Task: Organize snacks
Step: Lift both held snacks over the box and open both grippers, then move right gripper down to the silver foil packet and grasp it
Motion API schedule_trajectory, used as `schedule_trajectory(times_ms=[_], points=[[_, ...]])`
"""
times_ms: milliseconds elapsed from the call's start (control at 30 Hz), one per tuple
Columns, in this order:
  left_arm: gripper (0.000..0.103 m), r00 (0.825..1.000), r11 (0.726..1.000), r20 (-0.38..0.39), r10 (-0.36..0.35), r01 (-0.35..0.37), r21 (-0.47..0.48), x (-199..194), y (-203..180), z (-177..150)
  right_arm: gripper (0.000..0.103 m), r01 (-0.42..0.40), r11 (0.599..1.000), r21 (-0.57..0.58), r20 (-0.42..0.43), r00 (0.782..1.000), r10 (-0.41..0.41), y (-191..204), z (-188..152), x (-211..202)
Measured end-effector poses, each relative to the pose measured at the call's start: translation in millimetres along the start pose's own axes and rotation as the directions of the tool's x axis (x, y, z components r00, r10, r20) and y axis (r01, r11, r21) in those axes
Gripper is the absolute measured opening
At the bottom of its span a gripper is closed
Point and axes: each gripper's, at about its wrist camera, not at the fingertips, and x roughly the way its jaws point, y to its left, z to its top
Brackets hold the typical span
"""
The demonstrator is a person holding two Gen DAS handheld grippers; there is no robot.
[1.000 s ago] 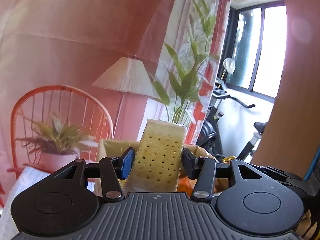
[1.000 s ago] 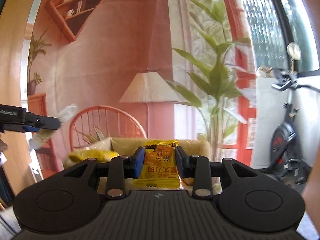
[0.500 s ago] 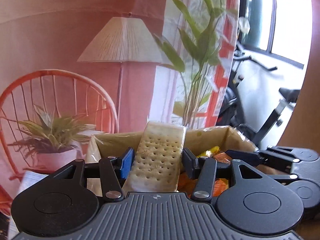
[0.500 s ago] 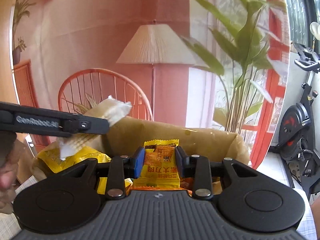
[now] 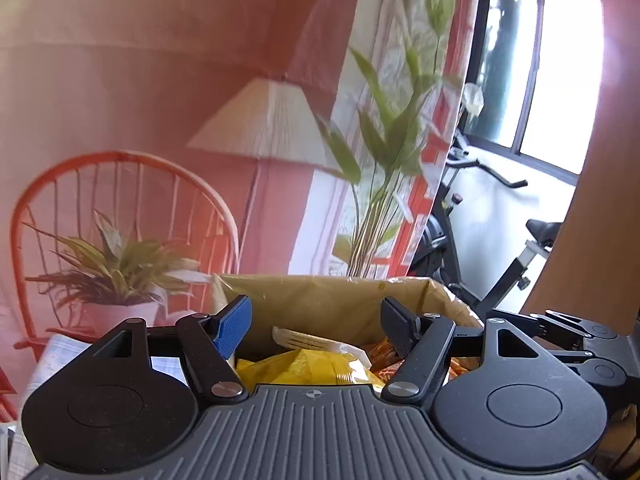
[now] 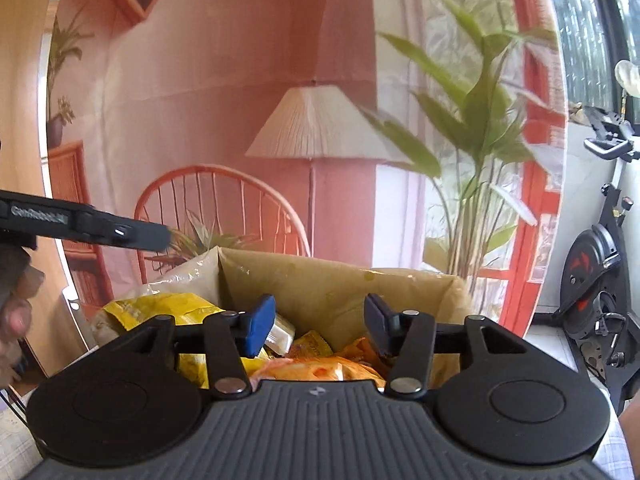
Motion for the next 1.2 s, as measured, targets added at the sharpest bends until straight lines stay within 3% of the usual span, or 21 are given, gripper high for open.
schedule_trajectory(times_ms=[233,367,533,767,833,900,933,1200], points=[[0.074,1.0,1.0,0.018,-0.011,0.011,-0.022,-46.6,8.3,-28.6,0.053,0.042,0.999,0.035,0.055,0.998,-0.043,-19.5,-20.9,-55.5],[0.074,0.999,1.0,0.016,0.029,-0.029,-0.005,-59.4,8.2,-59.6,0.053,0.069,0.996,0.052,0.046,0.996,-0.071,-28.5,-43.6,-78.1],[0.074,0.997,0.996,-0.054,0.048,-0.052,-0.07,-54.7,16.6,-97.2,0.056,0.116,0.987,0.112,-0.058,0.992,-0.11,-42.8,-87.9,-81.5],[0.073,0.986,0.981,-0.15,0.076,-0.101,-0.167,-44.5,34.3,-138.5,0.062,0.171,0.982,0.082,-0.233,0.961,-0.148,-46.6,-159.1,-74.2],[0.073,0.983,0.979,-0.164,0.081,-0.11,-0.173,-42.1,37.3,-144.7,0.069,0.179,0.98,0.083,-0.275,0.95,-0.15,-48.9,-175.7,-71.5],[0.073,0.981,0.978,-0.176,0.086,-0.117,-0.172,-40.4,38.5,-149.2,0.086,0.2,0.977,0.08,-0.308,0.937,-0.167,-51.2,-189.3,-69.8],[0.073,0.979,0.978,-0.184,0.085,-0.117,-0.17,-39.8,38.9,-150.8,0.089,0.21,0.975,0.075,-0.319,0.931,-0.176,-52.9,-195.0,-68.6],[0.073,0.968,0.977,-0.238,0.084,-0.127,-0.17,-31.5,36.7,-165.7,0.094,0.178,0.984,-0.01,-0.378,0.91,-0.168,-53.4,-220.4,-52.4]])
